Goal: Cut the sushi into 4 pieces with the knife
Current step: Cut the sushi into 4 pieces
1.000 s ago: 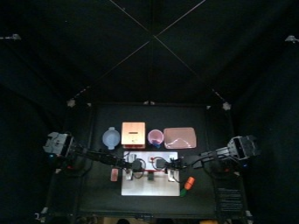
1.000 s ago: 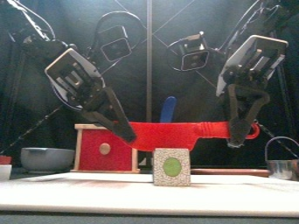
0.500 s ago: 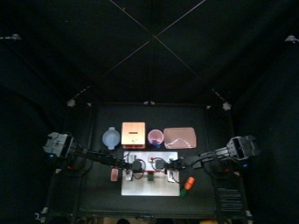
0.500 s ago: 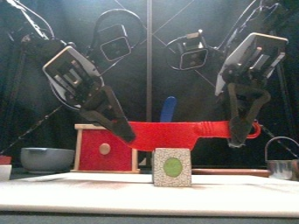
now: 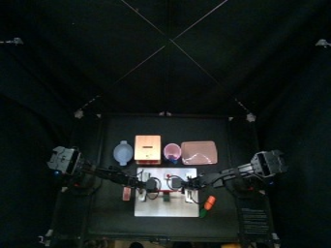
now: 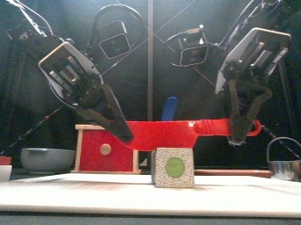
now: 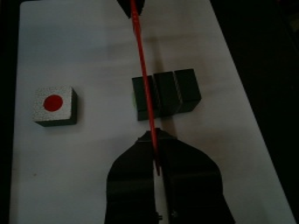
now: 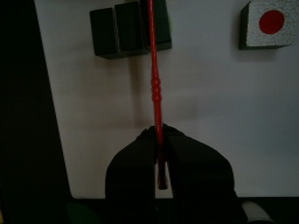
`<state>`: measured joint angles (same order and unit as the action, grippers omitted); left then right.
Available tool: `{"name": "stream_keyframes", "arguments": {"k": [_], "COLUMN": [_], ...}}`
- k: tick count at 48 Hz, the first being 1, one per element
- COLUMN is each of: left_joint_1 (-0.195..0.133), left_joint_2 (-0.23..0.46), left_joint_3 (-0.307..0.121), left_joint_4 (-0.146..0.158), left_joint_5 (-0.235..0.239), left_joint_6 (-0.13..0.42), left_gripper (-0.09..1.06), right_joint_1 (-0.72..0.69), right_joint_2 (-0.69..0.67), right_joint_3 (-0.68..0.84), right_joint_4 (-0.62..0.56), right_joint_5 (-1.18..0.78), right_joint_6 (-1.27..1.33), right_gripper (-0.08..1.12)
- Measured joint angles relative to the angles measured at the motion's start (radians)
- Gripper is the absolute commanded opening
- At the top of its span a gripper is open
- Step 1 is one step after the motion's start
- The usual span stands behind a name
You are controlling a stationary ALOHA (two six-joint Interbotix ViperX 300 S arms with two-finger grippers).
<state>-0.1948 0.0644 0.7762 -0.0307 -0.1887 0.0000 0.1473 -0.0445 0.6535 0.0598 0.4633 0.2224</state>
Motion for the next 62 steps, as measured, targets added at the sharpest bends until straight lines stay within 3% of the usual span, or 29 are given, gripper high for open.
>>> {"name": "stream_keyframes", "arguments": {"k": [29,48,62], "left_joint_1": [-0.02,-0.018,-0.005], "left_joint_2": [0.008,0.066,0.16], "left_joint_3": [-0.003,-0.017,-0.032], "left_joint_4": [0.0,0.0,-0.002], "left_joint_5": [0.002,0.0,-0.009], "left_joint_6": [-0.002,-0.002,0.0], "left_gripper": [0.28,0.28,0.28], "right_joint_1": [0.015,0.015,0.006], "right_joint_2": [0.0,0.018,0.115], "right_joint_3": [-0.006,0.003,0.026], "right_joint_4": [0.0,-0.006,0.0], "right_joint_5": [0.0,-0.003,-0.054], "right_joint_6": [0.0,0.0,0.0], "right_gripper": [0.19,0.19,0.19]}}
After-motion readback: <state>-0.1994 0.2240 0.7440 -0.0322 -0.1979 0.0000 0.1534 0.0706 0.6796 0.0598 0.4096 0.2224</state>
